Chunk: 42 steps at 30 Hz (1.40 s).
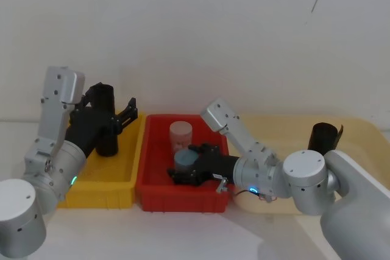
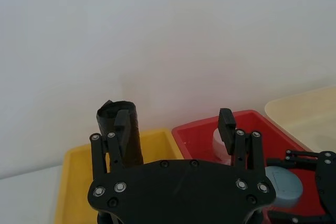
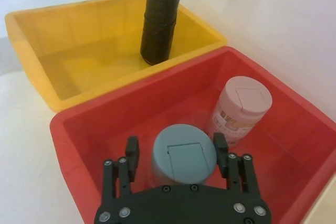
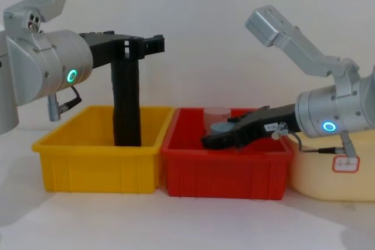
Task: Pick up the garbage bag with the one hand and transfer it to the other hand.
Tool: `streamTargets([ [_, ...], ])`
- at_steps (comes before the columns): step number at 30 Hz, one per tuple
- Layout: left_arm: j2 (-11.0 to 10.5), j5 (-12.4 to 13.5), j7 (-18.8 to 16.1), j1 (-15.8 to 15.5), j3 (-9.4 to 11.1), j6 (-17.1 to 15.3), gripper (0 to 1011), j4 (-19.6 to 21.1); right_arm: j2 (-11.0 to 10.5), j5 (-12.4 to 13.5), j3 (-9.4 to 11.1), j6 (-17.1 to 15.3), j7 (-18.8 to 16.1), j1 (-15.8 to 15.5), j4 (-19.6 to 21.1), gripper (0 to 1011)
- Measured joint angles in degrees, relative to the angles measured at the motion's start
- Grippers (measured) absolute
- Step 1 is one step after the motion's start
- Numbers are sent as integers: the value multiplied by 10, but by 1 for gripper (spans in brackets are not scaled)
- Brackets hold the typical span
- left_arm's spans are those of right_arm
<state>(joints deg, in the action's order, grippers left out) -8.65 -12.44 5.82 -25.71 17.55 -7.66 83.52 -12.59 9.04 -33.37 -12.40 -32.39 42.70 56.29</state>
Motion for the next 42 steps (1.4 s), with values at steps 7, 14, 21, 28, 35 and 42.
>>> streamTargets([
  [7, 0, 0, 0, 0, 0, 0, 1002, 0, -1, -2, 2, -1, 1, -2, 0, 702],
  [14, 0, 0, 0, 0, 0, 0, 1001, 0, -2, -4, 5, 2, 3, -4, 3, 690],
  [21, 0, 0, 0, 0, 0, 0, 1002, 0, -5, -4, 13, 12, 11, -9, 18, 690],
  [28, 0, 0, 0, 0, 0, 0, 1002, 0, -13, -3, 26, 20, 25, -16, 47, 688],
  [35, 0, 0, 0, 0, 0, 0, 1002, 0, -30, -4, 49, 27, 50, -27, 99, 688],
  [42, 0, 0, 0, 0, 0, 0, 1002, 0, -58, -13, 76, 18, 78, -48, 161, 690],
])
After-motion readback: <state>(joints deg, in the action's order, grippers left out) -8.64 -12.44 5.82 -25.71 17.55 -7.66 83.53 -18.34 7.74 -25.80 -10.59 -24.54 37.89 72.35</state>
